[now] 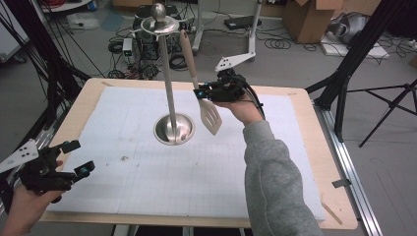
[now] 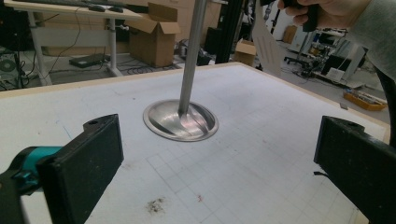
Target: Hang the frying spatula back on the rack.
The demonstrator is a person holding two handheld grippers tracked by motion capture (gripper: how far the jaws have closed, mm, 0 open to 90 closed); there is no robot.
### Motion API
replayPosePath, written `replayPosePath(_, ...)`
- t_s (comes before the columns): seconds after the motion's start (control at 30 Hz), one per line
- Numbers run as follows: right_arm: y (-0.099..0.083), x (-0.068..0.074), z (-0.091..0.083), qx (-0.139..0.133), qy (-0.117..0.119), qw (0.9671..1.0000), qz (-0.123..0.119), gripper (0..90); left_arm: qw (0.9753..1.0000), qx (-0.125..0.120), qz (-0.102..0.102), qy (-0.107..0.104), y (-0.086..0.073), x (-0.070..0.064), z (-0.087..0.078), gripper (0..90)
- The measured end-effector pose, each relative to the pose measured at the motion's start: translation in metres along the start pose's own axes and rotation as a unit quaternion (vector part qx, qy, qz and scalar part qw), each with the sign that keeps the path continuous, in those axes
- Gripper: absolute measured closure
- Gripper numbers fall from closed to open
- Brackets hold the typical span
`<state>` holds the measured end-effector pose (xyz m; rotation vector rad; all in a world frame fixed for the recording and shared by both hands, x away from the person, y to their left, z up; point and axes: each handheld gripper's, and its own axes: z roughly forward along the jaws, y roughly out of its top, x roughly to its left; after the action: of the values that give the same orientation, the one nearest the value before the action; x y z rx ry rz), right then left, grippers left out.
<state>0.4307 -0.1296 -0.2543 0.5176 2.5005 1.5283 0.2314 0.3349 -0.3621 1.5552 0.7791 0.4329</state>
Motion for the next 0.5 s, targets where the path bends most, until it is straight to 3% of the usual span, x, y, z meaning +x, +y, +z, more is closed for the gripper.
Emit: replayPosePath(0.5,-0.0005,0.0000,0.0022,0.001,-0.004,1.0000,0.002,76.2,1.0000,0.001,0.000,0.001,-0.0002,-0.0004,0.0003,1.8)
